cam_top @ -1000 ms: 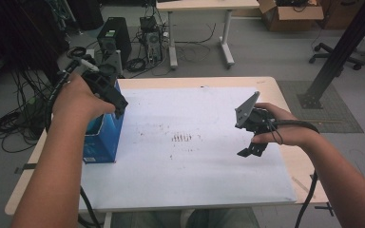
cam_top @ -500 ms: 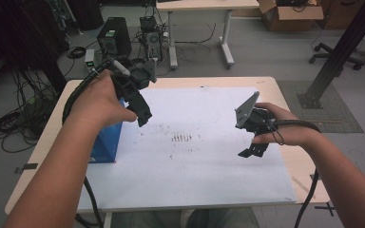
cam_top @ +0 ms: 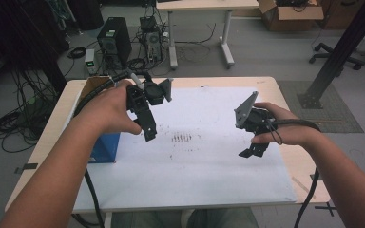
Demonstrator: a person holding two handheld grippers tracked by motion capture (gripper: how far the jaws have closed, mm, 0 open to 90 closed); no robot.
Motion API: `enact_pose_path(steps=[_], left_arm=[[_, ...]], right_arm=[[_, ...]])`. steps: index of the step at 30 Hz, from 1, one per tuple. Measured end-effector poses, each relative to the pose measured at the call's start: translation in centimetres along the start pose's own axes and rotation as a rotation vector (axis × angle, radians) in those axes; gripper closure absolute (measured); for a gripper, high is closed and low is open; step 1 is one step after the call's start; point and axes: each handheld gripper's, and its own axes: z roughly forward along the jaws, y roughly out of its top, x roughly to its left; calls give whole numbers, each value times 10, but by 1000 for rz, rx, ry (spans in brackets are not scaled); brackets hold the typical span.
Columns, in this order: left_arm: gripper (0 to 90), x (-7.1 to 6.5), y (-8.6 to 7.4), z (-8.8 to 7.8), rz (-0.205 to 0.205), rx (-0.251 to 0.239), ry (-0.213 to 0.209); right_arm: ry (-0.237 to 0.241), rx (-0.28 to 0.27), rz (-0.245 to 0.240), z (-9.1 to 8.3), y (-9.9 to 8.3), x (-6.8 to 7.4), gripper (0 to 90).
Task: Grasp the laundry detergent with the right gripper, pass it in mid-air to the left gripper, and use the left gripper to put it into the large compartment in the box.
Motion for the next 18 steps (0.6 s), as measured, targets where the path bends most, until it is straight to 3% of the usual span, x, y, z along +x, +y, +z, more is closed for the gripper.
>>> enact_pose_path(steps=[4, 8, 16, 18], left_arm=[[3, -8, 4, 6, 123, -5, -3], [2, -8, 6, 9, 174, -14, -59], [2, -9, 6, 15, 253, 19, -74], [2, -9, 7, 16, 255, 23, -76]], right_arm=[[4, 16, 1, -1, 1, 0, 39], [4, 25, 1, -1, 1, -2, 39], [13, 32, -2, -2, 2, -8, 39], [14, 33, -3, -2, 3, -9, 39]])
